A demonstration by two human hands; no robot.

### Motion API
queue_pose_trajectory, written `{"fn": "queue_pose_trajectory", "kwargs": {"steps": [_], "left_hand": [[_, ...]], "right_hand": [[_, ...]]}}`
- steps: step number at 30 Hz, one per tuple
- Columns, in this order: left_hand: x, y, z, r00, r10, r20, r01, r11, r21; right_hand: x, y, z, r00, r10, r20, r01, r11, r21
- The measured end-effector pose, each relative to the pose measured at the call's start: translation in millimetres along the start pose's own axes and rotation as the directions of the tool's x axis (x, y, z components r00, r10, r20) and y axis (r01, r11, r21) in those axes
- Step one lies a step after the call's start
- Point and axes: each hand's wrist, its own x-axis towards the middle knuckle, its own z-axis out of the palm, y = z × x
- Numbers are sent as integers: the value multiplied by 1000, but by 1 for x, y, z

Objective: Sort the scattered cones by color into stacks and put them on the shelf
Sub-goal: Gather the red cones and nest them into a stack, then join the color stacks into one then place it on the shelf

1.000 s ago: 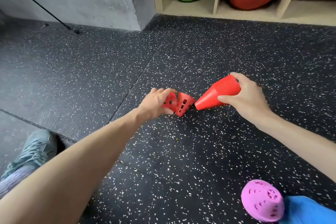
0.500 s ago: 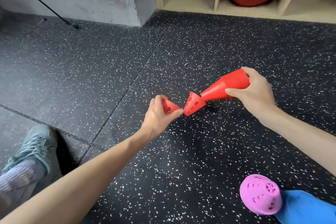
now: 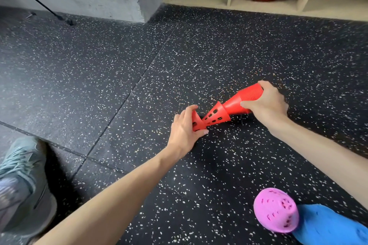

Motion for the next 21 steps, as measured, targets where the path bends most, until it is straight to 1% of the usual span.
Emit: {"fn": "queue_pose_trajectory", "kwargs": {"steps": [3,7,10,15,19,21], "left_hand": [[-2,5,-1,1000,3,14,-3,1000,-13],[-8,23,-6,999,9,49,-8,1000,-17],[-18,43,-13,999,30,31,-28,998,-52],[-38,83,-42,997,82,4,-81,990,-114],[-66,120,-73,988,157,4,-155,980,-125],[-84,135,-88,983,186,-3,-185,973,-137]], "right_hand": [[-4,6,10,996,-9,86,4,998,58],[-12,1,15,990,-65,128,43,985,168],[-21,-4,10,982,-111,151,81,979,189],[-53,-17,-24,964,-184,193,134,959,249],[-97,-30,-68,956,-251,153,191,926,326],[-121,-36,-91,945,-291,151,230,916,328]]}}
